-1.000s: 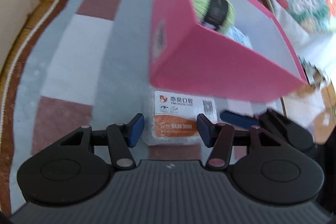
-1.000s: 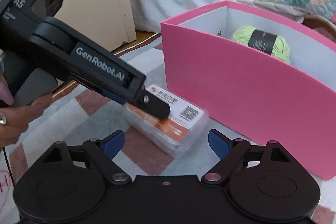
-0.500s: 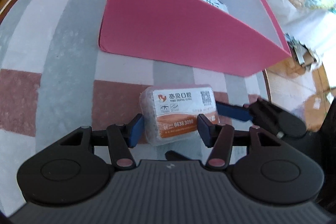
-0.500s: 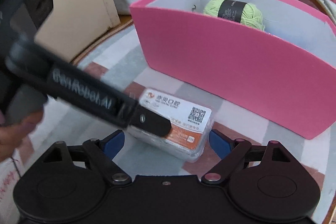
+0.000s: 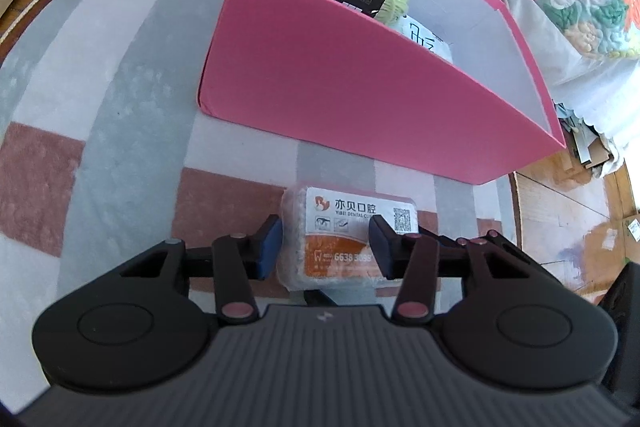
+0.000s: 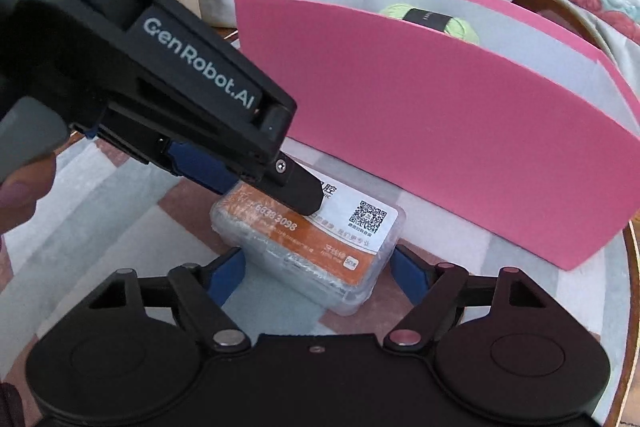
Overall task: Organize objects
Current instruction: 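Lower the left tool around the clear plastic box and close, then lift the plastic box with the left tool and lower it into the pink box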
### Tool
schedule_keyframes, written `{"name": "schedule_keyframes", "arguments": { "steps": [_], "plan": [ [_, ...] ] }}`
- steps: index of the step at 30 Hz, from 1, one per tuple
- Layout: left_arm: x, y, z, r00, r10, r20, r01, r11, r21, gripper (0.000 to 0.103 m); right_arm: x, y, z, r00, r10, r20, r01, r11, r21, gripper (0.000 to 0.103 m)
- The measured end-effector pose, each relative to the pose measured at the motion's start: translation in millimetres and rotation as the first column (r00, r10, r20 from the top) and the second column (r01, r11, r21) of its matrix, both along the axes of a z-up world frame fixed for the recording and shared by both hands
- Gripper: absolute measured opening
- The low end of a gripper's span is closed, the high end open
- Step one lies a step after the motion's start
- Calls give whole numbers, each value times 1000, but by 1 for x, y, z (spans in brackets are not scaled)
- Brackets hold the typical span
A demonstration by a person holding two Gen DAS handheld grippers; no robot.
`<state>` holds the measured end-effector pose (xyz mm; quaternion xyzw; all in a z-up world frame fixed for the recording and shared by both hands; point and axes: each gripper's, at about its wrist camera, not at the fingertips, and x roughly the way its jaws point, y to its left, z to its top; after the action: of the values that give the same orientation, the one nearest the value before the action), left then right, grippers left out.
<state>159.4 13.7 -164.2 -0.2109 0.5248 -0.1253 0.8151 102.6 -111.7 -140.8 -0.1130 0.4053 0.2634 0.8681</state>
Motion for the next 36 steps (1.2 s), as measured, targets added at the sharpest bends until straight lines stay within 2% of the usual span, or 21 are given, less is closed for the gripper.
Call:
{"name": "schedule_keyframes", "arguments": {
  "steps": [6,10,12,20,26,32,36],
  "plan": [
    [-14,-23,11,999,-44,30,42,997,62,46,-9,-10,8,999,-36,-18,36,999,-9,81],
    [-24,-35,28,994,-88,61,81,991,110,46,-18,-16,19,999,-35,15,36,999,-32,81],
    [-30,-37,37,993,-101,63,93,989,111,46,-23,-28,30,999,-33,25,34,999,-31,81],
    [-56,-37,68,990,-119,71,113,990,81,46,-57,-31,61,998,-30,58,30,1000,-6,81],
    [-67,-39,90,987,-142,79,135,986,93,46,-72,-28,81,995,-31,91,34,999,-24,81],
    [-73,-40,121,983,-154,97,144,984,109,46,-74,-32,109,995,-24,93,23,1000,3,81],
    [-70,-37,147,981,-153,117,145,986,76,46,-69,-40,135,994,-17,104,14,999,31,81]
  ]
}}
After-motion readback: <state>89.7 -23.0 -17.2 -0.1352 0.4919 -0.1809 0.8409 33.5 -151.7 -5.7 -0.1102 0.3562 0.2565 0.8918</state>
